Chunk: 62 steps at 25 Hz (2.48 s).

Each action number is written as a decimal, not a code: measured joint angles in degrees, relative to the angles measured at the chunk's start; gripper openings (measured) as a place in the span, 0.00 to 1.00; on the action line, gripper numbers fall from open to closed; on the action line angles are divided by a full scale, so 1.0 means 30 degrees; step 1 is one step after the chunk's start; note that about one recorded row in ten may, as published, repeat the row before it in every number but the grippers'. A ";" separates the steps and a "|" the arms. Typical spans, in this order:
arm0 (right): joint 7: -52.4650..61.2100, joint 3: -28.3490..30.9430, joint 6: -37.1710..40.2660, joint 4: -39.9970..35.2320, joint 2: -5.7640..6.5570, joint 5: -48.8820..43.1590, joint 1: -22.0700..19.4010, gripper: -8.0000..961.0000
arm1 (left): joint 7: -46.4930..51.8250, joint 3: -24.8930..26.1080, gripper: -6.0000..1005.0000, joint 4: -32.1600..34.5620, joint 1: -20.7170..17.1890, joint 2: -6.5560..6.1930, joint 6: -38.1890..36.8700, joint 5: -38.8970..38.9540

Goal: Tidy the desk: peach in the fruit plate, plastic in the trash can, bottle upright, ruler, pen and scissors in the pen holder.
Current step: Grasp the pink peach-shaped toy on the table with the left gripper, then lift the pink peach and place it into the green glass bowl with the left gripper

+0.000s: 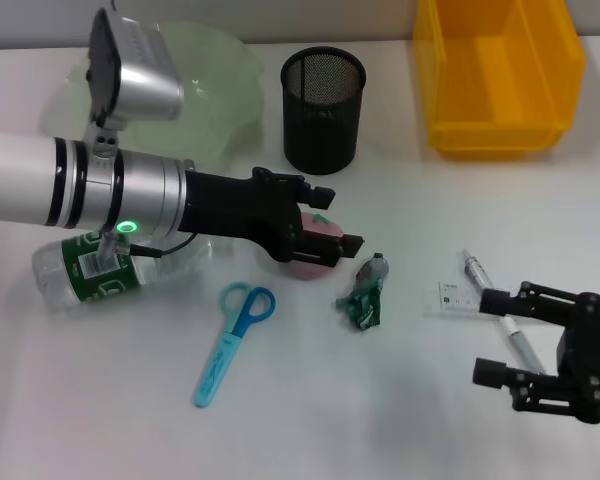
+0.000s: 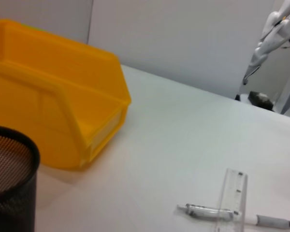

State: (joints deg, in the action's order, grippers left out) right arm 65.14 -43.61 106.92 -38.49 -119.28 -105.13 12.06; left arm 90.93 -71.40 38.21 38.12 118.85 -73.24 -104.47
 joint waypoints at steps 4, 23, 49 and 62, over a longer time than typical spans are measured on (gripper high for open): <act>-0.0006 0.0094 -0.0150 0.0000 0.0013 -0.0018 0.0015 0.80 | 0.0029 -0.0084 0.77 -0.0039 -0.0112 -0.0007 0.0496 -0.0030; 0.0036 0.0155 -0.0723 0.1459 0.0015 -0.0036 0.1364 0.80 | -0.0029 -0.1133 0.75 -0.0353 -0.0770 -0.0032 0.3043 -0.0452; 0.0137 0.0059 -0.1177 0.1463 0.0037 -0.0054 0.1820 0.80 | 0.0495 -0.2509 0.53 -0.0570 -0.0160 0.0052 0.4677 -0.0381; 0.0143 0.0112 -0.1426 0.1463 0.0034 -0.0013 0.1962 0.80 | 0.1970 -0.2373 0.08 0.0569 -0.0287 -0.0064 0.3430 -0.0360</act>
State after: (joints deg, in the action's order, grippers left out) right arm 65.57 -43.27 102.64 -34.10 -119.18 -105.16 17.95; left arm 96.84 -78.52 39.92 37.26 118.65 -62.95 -105.55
